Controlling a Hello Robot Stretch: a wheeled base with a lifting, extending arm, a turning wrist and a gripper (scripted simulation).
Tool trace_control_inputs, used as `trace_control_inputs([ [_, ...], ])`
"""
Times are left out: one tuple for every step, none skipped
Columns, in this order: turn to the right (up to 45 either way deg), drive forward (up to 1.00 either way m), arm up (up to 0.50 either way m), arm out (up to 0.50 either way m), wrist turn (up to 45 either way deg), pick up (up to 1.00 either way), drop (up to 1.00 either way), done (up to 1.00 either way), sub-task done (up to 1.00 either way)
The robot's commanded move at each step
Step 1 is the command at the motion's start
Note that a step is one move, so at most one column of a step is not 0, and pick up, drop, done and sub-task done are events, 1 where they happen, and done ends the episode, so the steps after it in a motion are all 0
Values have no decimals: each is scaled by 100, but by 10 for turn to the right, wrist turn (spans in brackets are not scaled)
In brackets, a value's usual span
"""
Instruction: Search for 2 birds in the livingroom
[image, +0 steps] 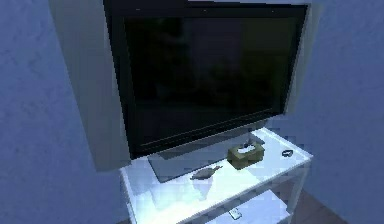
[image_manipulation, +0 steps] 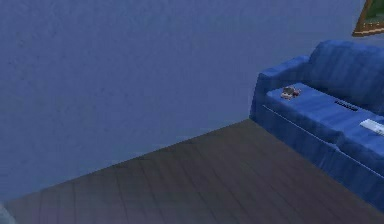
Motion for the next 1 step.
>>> trace_control_inputs([
  [0,0,0,0,0,0,0,100,0],
])
